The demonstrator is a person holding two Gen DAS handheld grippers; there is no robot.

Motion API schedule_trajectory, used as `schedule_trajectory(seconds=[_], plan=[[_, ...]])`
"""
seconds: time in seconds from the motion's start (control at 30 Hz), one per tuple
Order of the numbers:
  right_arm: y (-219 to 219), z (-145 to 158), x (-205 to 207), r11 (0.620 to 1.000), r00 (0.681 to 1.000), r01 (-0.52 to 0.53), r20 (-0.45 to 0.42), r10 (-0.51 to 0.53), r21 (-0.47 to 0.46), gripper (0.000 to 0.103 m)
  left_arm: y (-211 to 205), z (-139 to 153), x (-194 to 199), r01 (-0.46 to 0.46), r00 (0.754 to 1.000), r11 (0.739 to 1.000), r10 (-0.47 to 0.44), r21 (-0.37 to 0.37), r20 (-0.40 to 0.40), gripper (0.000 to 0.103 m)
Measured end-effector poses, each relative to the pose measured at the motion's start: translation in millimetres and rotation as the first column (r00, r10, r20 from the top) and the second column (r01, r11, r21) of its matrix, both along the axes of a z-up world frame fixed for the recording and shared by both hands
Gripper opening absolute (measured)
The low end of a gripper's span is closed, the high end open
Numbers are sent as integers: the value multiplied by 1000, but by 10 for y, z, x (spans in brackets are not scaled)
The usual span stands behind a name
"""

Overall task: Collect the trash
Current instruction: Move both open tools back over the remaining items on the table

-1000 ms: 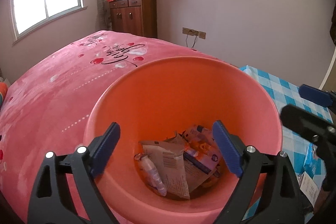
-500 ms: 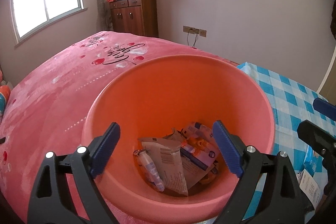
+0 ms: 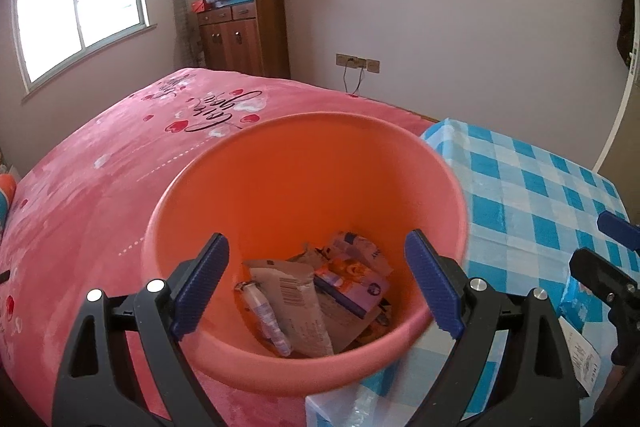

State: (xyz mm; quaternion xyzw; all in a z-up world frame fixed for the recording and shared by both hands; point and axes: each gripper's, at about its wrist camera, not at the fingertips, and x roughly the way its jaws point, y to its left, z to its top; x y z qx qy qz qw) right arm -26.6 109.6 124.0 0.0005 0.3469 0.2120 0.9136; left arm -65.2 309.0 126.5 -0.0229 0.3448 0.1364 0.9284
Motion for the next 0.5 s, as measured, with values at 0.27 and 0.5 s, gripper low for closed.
schedule_trajectory(seconds=[0.27,0.5], plan=[[-330,-80,-128,998,998,58,-19,-58,29,94,-164,59,-84,29,999,999,-29,-14,21,90],[-624,-118,-266,994,994,109,-8,-108,33,94,-360,71,-123,80,997,997,-80,-4,19,90]])
